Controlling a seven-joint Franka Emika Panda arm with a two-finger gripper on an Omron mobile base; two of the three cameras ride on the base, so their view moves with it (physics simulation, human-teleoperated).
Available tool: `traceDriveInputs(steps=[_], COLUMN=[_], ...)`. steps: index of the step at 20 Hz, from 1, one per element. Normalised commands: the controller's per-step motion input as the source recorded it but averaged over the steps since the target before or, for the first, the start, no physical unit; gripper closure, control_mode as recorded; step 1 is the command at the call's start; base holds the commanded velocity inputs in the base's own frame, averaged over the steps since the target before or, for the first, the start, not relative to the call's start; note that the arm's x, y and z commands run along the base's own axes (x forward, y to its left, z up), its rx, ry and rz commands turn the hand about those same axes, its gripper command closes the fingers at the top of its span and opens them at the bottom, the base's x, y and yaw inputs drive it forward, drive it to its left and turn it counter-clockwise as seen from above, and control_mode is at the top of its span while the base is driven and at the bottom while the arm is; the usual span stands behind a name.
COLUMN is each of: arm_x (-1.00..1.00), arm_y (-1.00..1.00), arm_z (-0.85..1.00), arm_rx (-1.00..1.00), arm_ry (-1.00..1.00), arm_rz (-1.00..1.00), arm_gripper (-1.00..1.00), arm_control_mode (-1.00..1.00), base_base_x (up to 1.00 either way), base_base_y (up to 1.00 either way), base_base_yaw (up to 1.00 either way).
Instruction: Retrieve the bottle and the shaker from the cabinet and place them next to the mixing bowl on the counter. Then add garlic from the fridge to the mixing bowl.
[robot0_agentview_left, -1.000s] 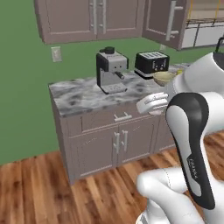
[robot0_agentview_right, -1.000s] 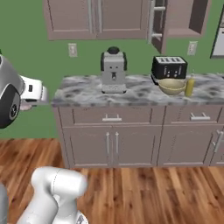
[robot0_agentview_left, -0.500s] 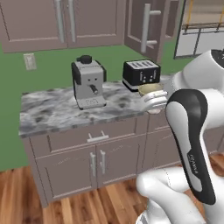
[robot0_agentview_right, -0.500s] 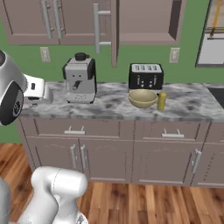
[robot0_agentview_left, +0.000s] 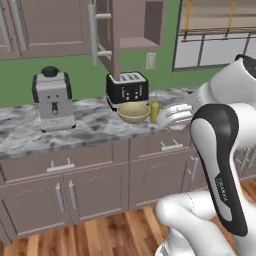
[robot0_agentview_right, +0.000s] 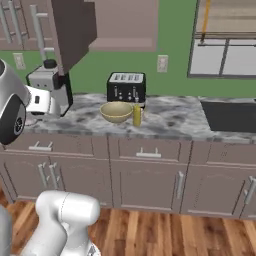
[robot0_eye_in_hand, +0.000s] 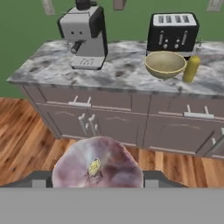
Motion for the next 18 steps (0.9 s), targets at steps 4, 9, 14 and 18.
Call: traceDriveInputs(steps=[4, 9, 14, 18], arm_x=[0.0, 0.0, 0.0, 0.0], arm_y=[0.0, 0.0, 0.0, 0.0], arm_z=[0.0, 0.0, 0.0, 0.0], arm_rx=[0.0, 0.0, 0.0, 0.0], arm_ry=[0.0, 0.0, 0.0, 0.0], arm_rz=[0.0, 0.0, 0.0, 0.0], arm_gripper=[1.0, 1.0, 1.0, 1.0], arm_control_mode=[1.0, 1.0, 1.0, 1.0], base_base_x=[0.73, 0.72, 0.73, 0.92], base_base_y=[-1.0, -0.73, -0.59, -0.07], base_base_yaw=[0.45, 0.4, 0.02, -0.25])
